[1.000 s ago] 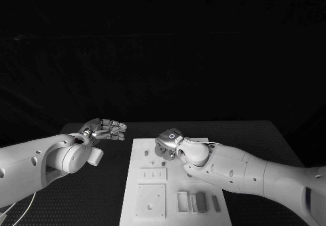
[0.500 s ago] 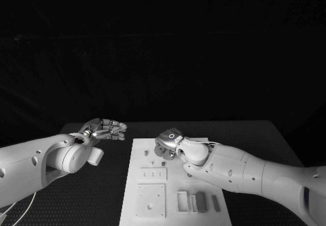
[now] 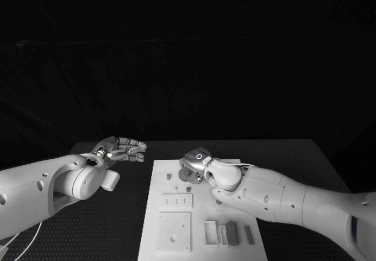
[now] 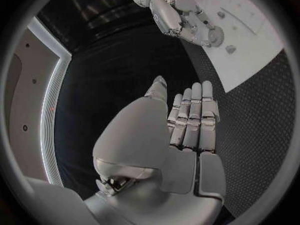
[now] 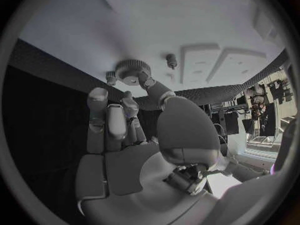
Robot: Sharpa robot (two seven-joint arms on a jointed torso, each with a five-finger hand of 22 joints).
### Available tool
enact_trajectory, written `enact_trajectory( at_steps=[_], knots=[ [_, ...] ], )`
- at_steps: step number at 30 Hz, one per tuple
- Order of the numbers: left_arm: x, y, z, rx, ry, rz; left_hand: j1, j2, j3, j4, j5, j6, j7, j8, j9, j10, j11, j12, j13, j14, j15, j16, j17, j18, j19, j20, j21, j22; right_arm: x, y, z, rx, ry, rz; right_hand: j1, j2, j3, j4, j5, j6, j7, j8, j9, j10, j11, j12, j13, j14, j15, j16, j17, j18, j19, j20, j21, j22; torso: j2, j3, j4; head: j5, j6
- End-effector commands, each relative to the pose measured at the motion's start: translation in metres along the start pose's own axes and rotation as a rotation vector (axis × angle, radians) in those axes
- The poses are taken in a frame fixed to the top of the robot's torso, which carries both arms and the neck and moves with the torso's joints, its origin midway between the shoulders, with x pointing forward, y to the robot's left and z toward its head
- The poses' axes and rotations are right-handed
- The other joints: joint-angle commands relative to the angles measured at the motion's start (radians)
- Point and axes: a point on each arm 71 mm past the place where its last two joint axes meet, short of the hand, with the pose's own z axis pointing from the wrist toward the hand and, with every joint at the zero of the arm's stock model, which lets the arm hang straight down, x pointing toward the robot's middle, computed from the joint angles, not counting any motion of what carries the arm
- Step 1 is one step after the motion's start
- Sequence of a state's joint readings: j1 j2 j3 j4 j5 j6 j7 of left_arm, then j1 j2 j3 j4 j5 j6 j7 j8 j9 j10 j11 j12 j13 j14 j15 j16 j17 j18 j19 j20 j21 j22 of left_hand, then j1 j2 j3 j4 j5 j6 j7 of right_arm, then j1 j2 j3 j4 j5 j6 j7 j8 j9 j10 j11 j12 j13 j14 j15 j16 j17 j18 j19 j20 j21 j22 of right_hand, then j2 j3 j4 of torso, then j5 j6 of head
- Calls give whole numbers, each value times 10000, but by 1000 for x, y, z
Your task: Assemble the parts on the task board
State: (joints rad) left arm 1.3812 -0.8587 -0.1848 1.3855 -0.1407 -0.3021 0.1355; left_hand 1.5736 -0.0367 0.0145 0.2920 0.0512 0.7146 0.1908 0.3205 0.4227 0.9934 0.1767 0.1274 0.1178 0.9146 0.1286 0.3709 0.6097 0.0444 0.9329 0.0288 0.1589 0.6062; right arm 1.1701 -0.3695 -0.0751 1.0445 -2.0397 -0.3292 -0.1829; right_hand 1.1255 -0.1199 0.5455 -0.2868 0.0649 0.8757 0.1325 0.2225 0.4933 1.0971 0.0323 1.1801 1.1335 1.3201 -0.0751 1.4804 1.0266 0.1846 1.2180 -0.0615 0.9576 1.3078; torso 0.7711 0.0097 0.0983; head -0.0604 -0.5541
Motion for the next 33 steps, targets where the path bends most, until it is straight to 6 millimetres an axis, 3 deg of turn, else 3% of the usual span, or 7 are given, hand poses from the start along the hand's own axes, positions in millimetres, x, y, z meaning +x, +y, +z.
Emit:
enact_trajectory(
  at_steps=[1,10,16,19,26,30,33],
  knots=[
    [2,-2,0,80,186,4,3,-116,-66,-13,13,-4,296,-62,-18,-31,69,-52,-13,46,3,-73,13,92,52,-1,-65,-10,0,0,-1,-21,-27,130,13,-75,68,-4,-39,-262,185,-69,-18,-16,57,-61,-17,-25,53,-54,-23,772,47,-30,-53,158,2,4,-3,6,-3],
    [0,-1,-1,84,138,4,-1,-115,-68,-13,12,-8,298,-65,-19,-37,73,-61,-15,41,7,-85,19,91,47,1,-72,-11,-10,-11,-19,9,-808,779,-35,-103,48,15,-40,-261,188,-67,-29,-19,60,-63,-25,-11,56,-51,7,772,55,-29,-56,160,-10,11,-14,22,13],
    [-6,0,-3,91,30,2,-1,-116,-68,-14,12,-8,298,-65,-20,-38,74,-64,-15,41,8,-90,22,91,46,2,-75,-12,-34,-44,-39,463,-1421,1957,-215,-240,45,114,-35,-123,208,11,-32,-10,78,-68,-53,-57,69,-98,-120,772,88,-34,-84,148,-2,33,-62,24,94],
    [-7,0,-3,104,7,6,-1,-116,-68,-15,12,-3,297,-62,-19,-32,72,-63,-14,42,8,-93,25,91,46,2,-76,-12,-40,-62,-50,647,-1445,2430,-286,-344,76,182,-33,-94,210,27,-43,-15,81,-77,-69,-81,73,-126,-184,772,97,-37,-106,141,5,54,-119,40,139],
    [-9,1,-1,135,52,31,4,-96,-59,-15,12,48,276,-33,-8,25,52,-44,0,52,7,-112,46,95,51,3,-84,-10,-44,-107,-77,539,-1110,4620,-341,-421,245,349,-36,-147,237,3,-98,-197,104,-232,-170,-493,92,-361,-805,772,-30,-12,-226,135,-27,173,-305,64,208],
    [-10,1,-1,167,100,118,9,-74,-53,-16,12,103,251,-3,2,83,29,-26,13,59,6,-131,65,97,55,3,-91,-8,-36,-134,-91,567,-974,5625,-361,-378,269,287,-41,-282,231,-42,-149,-603,99,-638,-439,-1015,88,-629,-1049,772,-401,164,-434,149,-48,234,-383,28,233],
    [-10,1,-1,201,166,161,8,-61,-53,-16,12,166,221,29,13,149,3,-4,28,66,6,-151,85,97,58,4,-99,-6,-25,-157,-102,782,-492,5731,-400,-407,222,258,-39,-346,224,-55,-170,-742,92,-733,-525,-1191,85,-673,-1033,772,-551,258,-493,173,-51,308,-451,45,243]
  ],
)
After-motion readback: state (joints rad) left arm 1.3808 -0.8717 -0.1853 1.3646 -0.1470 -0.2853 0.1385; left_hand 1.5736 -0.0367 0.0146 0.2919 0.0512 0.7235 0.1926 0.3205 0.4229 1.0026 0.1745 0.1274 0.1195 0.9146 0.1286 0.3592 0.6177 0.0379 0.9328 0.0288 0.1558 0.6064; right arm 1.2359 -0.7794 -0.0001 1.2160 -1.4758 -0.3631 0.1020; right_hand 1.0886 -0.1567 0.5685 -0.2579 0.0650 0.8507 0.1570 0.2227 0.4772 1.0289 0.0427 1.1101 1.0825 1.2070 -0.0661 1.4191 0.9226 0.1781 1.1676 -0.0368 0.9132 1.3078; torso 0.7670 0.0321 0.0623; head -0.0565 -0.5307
